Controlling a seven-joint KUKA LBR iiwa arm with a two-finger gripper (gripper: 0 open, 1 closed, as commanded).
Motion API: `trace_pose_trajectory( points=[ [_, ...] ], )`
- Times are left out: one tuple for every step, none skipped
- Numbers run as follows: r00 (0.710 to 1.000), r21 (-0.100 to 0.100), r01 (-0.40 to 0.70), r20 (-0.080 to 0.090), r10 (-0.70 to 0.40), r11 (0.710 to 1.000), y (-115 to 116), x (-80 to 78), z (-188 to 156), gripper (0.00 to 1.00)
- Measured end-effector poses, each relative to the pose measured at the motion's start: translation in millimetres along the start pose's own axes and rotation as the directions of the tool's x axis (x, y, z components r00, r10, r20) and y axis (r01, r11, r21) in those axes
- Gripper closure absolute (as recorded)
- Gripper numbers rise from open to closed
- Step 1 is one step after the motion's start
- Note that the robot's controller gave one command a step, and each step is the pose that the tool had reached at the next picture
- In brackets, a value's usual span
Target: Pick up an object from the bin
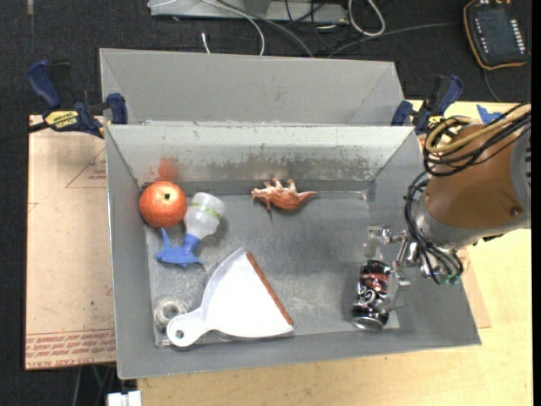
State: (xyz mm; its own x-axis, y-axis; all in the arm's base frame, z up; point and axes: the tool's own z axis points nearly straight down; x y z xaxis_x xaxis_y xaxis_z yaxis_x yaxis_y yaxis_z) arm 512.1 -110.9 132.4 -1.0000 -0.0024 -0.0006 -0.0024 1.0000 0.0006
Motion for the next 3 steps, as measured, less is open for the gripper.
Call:
trace_pose_trajectory(
  points=[
    [1.0,0.0,0.0,0.0,0.0,1.0,0,0.0,0,0.0],
    [0.979,-0.003,0.205,0.001,-0.205,0.979,59,8.0,10,0.0],
    [0.983,-0.001,0.185,0.001,-0.185,0.983,46,14.4,1,0.0]
  ],
)
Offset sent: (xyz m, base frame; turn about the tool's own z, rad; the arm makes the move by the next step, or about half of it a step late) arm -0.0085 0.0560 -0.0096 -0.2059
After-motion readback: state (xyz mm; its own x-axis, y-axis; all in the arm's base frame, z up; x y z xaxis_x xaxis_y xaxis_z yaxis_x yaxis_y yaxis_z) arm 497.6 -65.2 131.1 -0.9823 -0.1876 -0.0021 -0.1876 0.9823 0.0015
